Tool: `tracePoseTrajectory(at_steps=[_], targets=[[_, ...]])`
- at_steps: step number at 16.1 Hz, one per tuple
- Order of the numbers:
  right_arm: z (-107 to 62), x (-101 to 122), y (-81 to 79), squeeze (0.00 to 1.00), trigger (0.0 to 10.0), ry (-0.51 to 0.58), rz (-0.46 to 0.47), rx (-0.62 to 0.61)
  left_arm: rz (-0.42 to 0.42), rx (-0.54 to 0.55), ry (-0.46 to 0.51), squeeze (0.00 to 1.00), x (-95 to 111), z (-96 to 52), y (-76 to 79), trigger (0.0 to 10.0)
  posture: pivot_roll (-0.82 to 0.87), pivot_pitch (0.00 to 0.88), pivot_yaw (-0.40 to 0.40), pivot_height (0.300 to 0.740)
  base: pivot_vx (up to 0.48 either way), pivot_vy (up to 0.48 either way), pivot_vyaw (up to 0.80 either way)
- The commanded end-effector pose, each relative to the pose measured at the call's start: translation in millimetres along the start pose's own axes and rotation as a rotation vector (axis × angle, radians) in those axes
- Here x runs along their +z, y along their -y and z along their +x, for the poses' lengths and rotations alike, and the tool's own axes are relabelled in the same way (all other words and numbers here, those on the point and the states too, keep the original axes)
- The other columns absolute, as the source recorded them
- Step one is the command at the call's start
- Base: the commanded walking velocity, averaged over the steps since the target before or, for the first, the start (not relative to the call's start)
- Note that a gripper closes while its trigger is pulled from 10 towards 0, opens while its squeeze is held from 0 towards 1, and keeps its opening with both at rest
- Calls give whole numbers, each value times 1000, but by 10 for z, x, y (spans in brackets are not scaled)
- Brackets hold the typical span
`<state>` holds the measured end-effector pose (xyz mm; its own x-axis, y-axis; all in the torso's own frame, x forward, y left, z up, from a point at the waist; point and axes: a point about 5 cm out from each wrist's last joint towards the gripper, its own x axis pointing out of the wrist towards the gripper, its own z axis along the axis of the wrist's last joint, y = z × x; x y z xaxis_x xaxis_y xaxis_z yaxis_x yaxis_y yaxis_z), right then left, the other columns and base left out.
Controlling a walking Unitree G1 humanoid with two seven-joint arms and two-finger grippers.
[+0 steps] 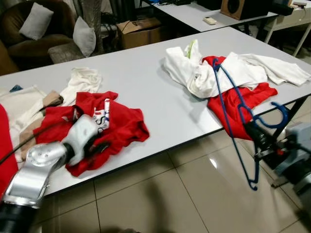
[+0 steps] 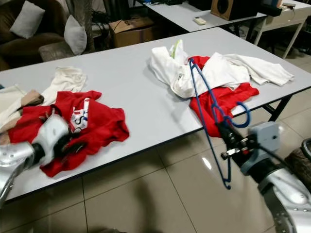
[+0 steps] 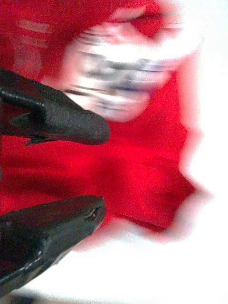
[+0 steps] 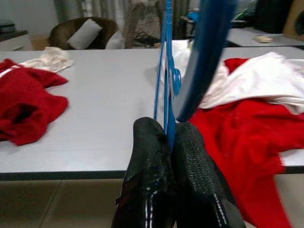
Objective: Hang hanger
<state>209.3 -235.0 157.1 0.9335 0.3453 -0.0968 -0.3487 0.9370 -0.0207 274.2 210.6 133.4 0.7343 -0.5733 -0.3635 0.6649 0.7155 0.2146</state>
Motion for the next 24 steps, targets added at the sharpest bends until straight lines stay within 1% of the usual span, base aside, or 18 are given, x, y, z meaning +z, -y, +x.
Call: tracePoseTrajectory(at_steps=[1, 2, 3, 4, 6, 7, 8, 10, 11, 12, 13, 14, 18, 20, 22, 23, 24], targets=[[5, 10, -20, 0, 10000, -1, -2, 7, 15, 42, 67, 0, 107, -12, 9, 10000, -108, 0, 77, 740, 0, 0, 0], [3, 5, -18, 0, 10000, -2, -3, 6, 19, 48, 70, 0, 97, -5, 23, 10000, -108, 0, 77, 740, 0, 0, 0], [1, -1, -23, 0, 10000, -4, -6, 8, 13, 27, 33, 0, 19, 0, 73, 10000, -119, 0, 100, 740, 0, 0, 0], [6, 9, -47, 0, 10000, 2, -11, 13, 9, 5, -3, 1000, -54, 0, 115, 10000, -121, 0, 105, 740, 0, 0, 0], [8, 26, -74, 0, 10000, 12, -13, 18, -7, 0, -16, 1000, -82, -7, 166, 10000, -117, 0, 111, 740, 0, 0, 0], [76, -1, -111, 0, 10000, 10, 3, 22, 61, 15, -99, 0, -209, 45, 221, 10000, -114, 0, 99, 740, 0, 0, 0], [101, 2, -151, 0, 10000, 8, -4, 49, 43, 50, -120, 0, -256, 58, 214, 10000, -114, 0, 99, 740, 0, 0, 0], [107, 15, -172, 0, 10000, 11, -4, 63, 19, 63, -132, 0, -292, 59, 234, 10000, -118, 0, 98, 740, 0, 0, 0], [115, 16, -169, 0, 10000, 13, -4, 64, 0, 70, -146, 0, -346, 59, 261, 8078, -117, 0, 97, 740, 0, 0, 0], [123, 12, -171, 0, 10000, 12, -4, 66, -12, 86, -142, 0, -351, 63, 254, 4471, -117, 0, 92, 740, 0, 0, 0], [128, 8, -174, 0, 10000, 11, -4, 68, -20, 96, -136, 0, -350, 67, 249, 3059, -117, 0, 92, 740, 0, 0, 0], [144, -4, -186, 0, 10000, 3, -14, 80, -77, 125, -98, 0, -338, 76, 237, 0, -116, 0, 88, 740, 0, 0, 0], [159, -7, -164, 0, 10000, 1, -22, 83, -137, 163, -71, 0, -363, 117, 238, 0, -114, 0, 91, 740, 0, 0, 0], [165, -10, -174, 0, 10000, 1, -25, 87, -118, 183, -101, 0, -407, 133, 231, 0, -115, 0, 92, 740, 0, 0, 0], [166, -13, -178, 0, 10000, 2, -27, 88, -118, 196, -110, 0, -424, 141, 221, 0, -114, 0, 94, 740, 0, 0, 0], [161, -13, -180, 0, 10000, 3, -28, 88, -125, 200, -97, 0, -411, 143, 207, 0, -114, 0, 94, 740, 0, 0, 0], [152, -15, -181, 0, 10000, -1, -32, 97, -149, 189, -60, 0, -367, 142, 193, 0, -116, 0, 95, 740, 0, 0, 0]])
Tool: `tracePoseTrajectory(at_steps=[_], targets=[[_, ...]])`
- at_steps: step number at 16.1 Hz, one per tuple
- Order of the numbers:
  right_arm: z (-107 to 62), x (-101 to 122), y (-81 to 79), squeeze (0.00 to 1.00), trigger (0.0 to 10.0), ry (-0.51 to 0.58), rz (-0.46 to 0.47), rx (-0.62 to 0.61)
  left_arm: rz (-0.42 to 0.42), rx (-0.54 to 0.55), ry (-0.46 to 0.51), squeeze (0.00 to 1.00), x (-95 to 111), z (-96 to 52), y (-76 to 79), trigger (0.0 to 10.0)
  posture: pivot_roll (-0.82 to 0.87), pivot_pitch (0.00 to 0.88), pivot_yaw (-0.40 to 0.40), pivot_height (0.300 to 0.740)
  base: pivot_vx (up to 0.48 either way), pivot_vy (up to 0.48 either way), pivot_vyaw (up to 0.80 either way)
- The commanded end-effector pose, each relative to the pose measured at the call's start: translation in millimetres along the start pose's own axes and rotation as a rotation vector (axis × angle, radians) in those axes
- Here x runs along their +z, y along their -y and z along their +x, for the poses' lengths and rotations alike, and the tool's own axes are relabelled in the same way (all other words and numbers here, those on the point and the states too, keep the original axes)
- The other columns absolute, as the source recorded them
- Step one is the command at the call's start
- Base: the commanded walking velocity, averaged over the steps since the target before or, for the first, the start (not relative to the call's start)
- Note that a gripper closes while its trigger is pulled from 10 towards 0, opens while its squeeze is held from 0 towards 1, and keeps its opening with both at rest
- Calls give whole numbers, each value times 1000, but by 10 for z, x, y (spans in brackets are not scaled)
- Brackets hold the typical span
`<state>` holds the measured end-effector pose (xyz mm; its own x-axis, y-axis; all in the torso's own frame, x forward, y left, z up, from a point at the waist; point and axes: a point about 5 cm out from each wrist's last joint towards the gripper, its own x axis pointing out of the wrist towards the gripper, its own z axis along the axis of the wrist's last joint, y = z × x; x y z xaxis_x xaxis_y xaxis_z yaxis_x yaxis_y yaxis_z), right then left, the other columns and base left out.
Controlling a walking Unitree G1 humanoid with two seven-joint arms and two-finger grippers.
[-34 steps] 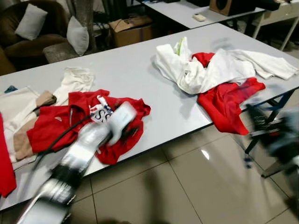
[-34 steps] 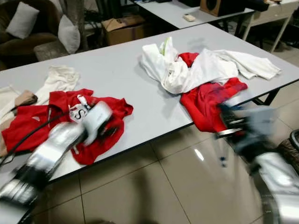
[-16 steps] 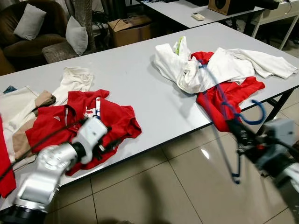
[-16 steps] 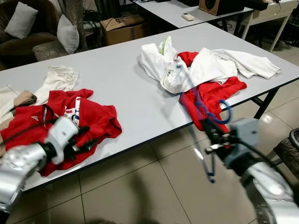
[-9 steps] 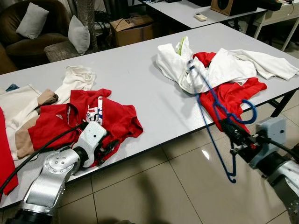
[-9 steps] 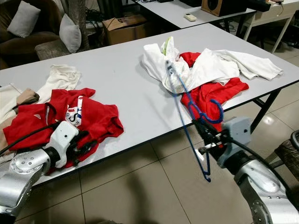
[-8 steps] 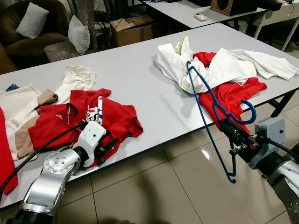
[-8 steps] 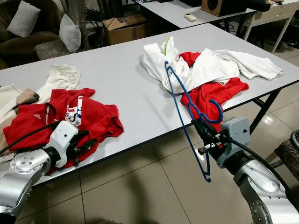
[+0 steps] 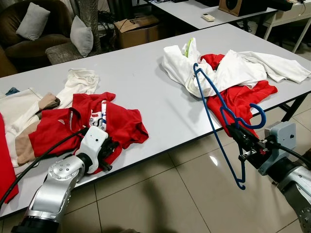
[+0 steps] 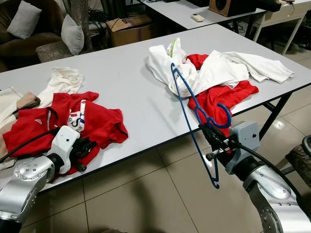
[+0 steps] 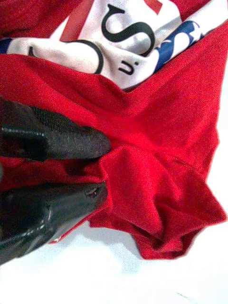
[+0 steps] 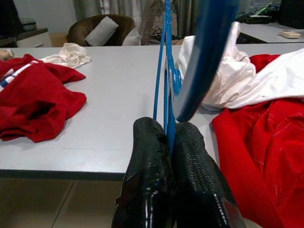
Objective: Hang hanger
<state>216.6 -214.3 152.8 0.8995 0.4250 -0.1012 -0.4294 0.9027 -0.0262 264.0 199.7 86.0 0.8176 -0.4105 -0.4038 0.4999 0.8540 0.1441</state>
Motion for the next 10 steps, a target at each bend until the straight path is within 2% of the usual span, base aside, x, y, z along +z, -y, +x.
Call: tracePoseTrajectory(at_steps=[1, 3, 5, 6, 8, 9, 10], targets=[[2, 9, -14, 0, 10000, -3, -20, 18, -8, 3, 35, 0, 60, -17, -48, 0, -117, 0, 96, 740, 0, 0, 0], [-91, 17, -136, 0, 10000, -40, -22, 183, -66, -80, 192, 0, 325, -98, -67, 0, -113, 0, 87, 740, 0, 0, 0], [-147, 12, -164, 0, 10000, -65, -17, 242, -73, -91, 294, 0, 582, -186, -213, 0, -110, 0, 82, 740, 0, 0, 0], [-169, 5, -174, 0, 10000, -80, -15, 264, -69, -73, 322, 0, 671, -207, -278, 0, -110, 0, 82, 740, 0, 0, 0], [-280, -21, -223, 0, 10000, -144, -22, 355, -78, 25, 425, 0, 975, -275, -544, 0, -112, 0, 85, 740, 0, 0, 0], [-293, -22, -227, 0, 10000, -149, -22, 363, -86, 32, 443, 0, 1008, -286, -563, 0, -112, 0, 85, 740, 0, 0, 0], [-325, -27, -256, 0, 10000, -162, -14, 388, -122, 68, 504, 0, 1116, -306, -617, 0, -113, 0, 84, 740, 0, 0, 0]])
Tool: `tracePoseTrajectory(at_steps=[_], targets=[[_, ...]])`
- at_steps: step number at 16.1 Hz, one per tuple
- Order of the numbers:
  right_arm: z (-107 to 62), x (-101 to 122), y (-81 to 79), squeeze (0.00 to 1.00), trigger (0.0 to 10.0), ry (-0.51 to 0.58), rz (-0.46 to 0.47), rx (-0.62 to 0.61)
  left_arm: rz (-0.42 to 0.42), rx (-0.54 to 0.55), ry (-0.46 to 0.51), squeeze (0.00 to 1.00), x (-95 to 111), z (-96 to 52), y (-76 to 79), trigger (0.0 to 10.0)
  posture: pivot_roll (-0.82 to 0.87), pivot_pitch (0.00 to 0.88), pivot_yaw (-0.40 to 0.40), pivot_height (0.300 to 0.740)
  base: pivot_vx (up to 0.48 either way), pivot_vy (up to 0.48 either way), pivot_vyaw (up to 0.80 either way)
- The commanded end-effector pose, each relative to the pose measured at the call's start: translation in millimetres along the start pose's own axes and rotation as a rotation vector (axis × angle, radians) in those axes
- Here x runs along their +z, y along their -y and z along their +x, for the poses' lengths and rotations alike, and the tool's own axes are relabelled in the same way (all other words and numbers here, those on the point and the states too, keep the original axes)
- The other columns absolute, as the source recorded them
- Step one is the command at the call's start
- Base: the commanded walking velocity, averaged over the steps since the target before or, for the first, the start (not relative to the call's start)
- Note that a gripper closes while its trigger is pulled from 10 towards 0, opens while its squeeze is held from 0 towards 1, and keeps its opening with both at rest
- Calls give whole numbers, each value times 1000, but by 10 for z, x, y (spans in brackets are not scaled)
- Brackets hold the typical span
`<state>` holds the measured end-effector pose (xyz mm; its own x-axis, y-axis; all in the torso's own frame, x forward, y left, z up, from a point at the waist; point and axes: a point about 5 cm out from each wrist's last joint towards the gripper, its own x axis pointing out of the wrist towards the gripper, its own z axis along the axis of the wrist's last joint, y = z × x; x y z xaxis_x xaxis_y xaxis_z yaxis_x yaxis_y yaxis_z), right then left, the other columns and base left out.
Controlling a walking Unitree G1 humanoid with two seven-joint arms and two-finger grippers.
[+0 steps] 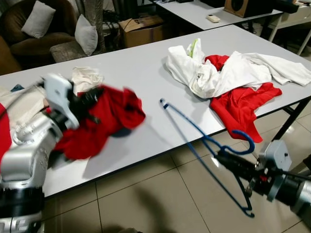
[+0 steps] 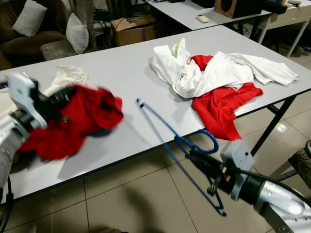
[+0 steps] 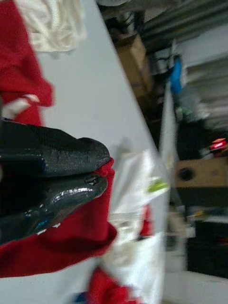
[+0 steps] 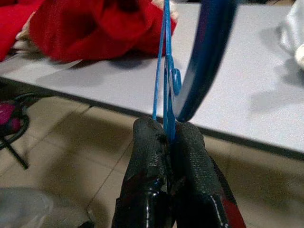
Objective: Hang hanger
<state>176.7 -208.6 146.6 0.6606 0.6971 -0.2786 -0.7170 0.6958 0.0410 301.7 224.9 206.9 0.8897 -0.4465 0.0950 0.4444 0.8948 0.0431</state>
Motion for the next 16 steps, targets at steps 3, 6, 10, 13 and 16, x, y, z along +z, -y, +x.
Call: tracePoseTrajectory(at_steps=[3, 6, 10, 13, 16], targets=[[31, 64, -94, 0, 10000, 17, -14, 58, -88, -4, 89, 0, 176, 54, -32, 0, -115, 0, 86, 740, 0, 0, 0], [104, 124, -81, 0, 10000, 47, -22, 68, -54, -92, 12, 0, 69, 24, 85, 0, -114, 0, 86, 740, 0, 0, 0], [206, 140, -48, 0, 10000, 37, -32, 116, -53, -135, 1, 0, 56, 20, 161, 0, -107, 0, 76, 740, 0, 0, 0], [329, 83, 34, 0, 10000, -3, -20, 121, -61, -191, 14, 0, 86, 7, 234, 0, -103, 0, 73, 740, 0, 0, 0], [544, 27, 178, 0, 10000, -31, -6, 114, -76, -251, 42, 0, 137, -10, 301, 0, -95, 0, 72, 740, 0, 0, 0]])
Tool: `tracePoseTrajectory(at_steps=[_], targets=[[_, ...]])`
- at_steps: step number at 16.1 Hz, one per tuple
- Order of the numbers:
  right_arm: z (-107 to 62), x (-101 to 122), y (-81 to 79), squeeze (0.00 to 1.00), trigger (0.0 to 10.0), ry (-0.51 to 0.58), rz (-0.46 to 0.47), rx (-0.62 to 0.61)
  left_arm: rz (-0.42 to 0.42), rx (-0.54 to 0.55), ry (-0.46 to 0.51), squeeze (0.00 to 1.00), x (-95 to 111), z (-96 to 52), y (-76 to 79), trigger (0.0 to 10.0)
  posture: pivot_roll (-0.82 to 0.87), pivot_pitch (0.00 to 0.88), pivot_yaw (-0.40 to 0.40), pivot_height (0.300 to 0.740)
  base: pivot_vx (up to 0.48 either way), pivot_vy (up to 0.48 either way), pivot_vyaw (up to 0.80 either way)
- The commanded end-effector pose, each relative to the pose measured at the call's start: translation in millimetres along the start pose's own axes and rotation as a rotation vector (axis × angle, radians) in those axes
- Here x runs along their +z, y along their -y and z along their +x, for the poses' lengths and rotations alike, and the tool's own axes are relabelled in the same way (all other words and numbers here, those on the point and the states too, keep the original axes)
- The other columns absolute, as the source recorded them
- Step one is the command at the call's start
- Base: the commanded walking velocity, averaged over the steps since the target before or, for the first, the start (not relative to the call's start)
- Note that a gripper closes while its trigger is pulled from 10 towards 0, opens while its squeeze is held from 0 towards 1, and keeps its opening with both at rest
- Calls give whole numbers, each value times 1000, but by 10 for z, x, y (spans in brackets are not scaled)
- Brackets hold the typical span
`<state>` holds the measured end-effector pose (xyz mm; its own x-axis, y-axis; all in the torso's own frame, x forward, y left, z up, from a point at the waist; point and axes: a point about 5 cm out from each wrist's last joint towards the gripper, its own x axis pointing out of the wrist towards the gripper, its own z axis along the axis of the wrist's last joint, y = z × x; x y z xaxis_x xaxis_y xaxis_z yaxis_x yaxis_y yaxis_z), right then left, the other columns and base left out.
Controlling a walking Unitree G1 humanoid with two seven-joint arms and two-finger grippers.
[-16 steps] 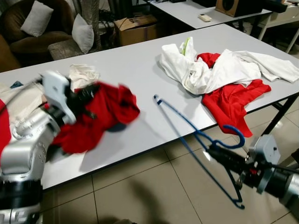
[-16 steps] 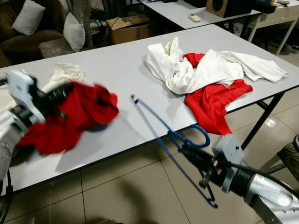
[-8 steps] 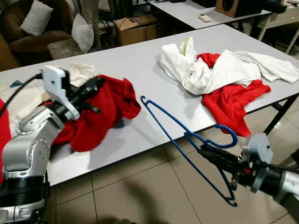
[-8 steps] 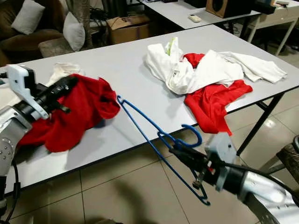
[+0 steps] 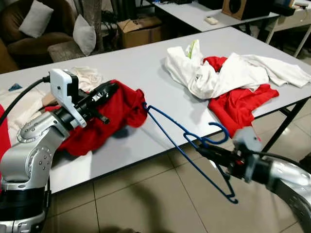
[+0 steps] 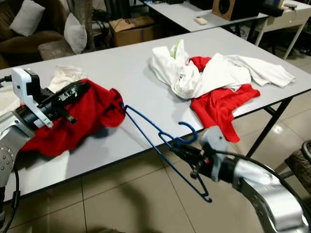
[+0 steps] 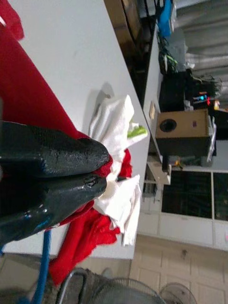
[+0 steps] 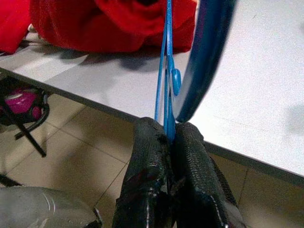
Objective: Hang hanger
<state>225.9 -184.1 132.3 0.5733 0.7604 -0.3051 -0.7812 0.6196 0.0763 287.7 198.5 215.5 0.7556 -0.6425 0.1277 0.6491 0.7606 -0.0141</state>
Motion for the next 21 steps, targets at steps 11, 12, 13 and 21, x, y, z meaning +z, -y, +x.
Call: tracePoseTrajectory(at_steps=[11, 12, 13, 21], targets=[[119, 59, 25, 0, 10000, 28, -5, 154, 23, -66, -42, 0, -16, 6, 133, 0, -71, 0, 59, 740, 0, 0, 0], [130, 61, 41, 0, 10000, 31, -3, 145, 21, -75, -41, 0, -16, 8, 145, 0, -71, 0, 59, 740, 0, 0, 0], [171, 68, 62, 0, 10000, 39, 6, 141, 16, -110, -51, 0, -25, 6, 187, 0, -67, 0, 58, 740, 0, 0, 0], [335, -91, 230, 0, 10000, 44, 178, 45, -1, -281, -169, 0, -62, -271, 341, 0, -38, 0, 32, 740, 0, 0, 0]])
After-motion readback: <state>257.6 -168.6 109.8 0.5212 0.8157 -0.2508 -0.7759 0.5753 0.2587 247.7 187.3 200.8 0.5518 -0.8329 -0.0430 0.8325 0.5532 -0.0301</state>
